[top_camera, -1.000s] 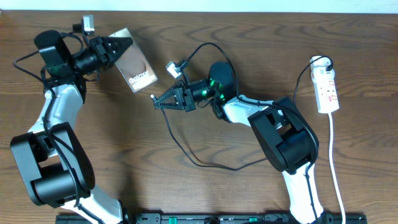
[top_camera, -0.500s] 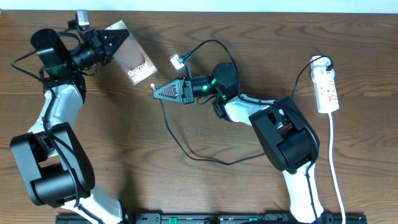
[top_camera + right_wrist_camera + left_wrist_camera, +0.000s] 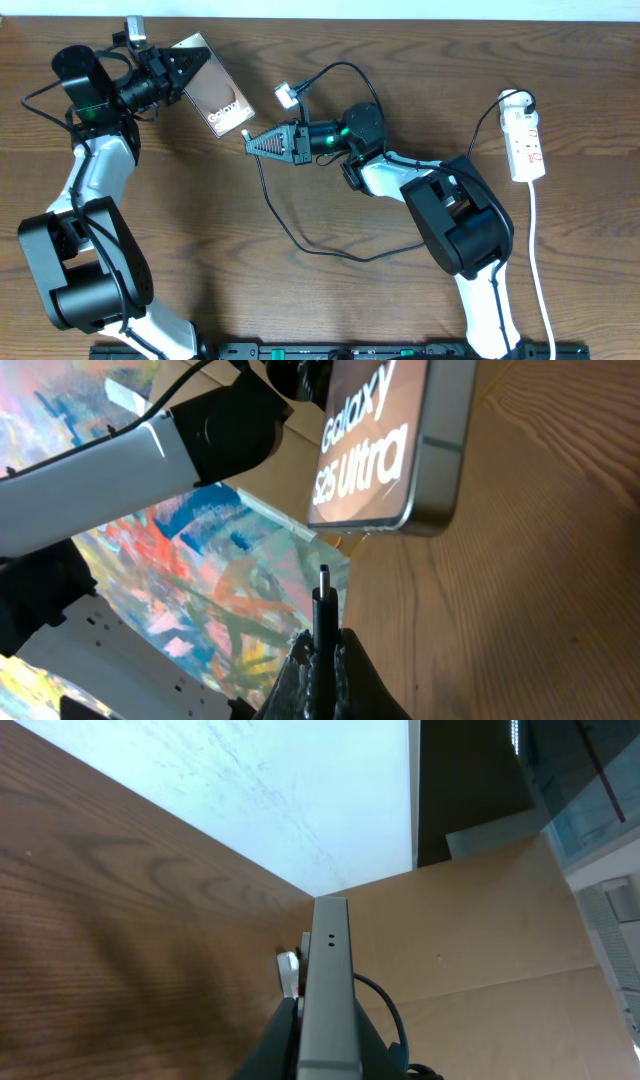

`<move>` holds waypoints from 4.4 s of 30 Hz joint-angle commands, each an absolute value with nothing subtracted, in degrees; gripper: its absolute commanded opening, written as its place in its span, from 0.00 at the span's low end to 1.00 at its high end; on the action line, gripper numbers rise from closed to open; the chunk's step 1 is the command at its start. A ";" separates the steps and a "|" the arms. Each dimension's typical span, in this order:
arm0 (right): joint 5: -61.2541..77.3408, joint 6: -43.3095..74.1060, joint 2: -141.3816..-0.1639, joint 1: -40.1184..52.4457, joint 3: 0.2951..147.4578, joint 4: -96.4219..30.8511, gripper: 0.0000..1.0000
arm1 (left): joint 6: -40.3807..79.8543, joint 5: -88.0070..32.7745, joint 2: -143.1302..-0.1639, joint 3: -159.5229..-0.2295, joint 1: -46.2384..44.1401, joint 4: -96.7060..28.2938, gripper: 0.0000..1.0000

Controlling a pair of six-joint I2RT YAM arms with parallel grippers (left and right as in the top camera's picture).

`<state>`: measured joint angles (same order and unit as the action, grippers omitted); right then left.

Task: Plug charger to phone and switch on socket
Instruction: 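Push the plug with the right gripper into the phone's bottom port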

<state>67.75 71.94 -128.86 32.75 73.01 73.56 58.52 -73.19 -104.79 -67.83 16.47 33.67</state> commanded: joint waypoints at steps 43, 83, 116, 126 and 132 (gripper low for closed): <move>67.11 73.28 -128.27 32.67 73.41 73.97 0.01 | 58.02 -80.14 -104.05 -68.47 14.66 35.05 0.07; 67.09 76.82 -128.27 32.56 73.38 78.13 0.01 | 64.88 -75.37 -104.05 -68.49 16.32 35.00 0.07; 66.98 76.60 -128.27 32.56 73.38 77.76 0.01 | 62.61 -78.41 -104.05 -68.47 13.85 35.03 0.07; 67.00 76.62 -128.27 32.56 73.38 77.76 0.01 | 61.54 -78.41 -104.05 -68.47 12.86 35.03 0.07; 67.24 76.62 -128.27 32.56 73.38 77.76 0.01 | 60.62 -77.38 -104.05 -68.49 14.35 35.05 0.07</move>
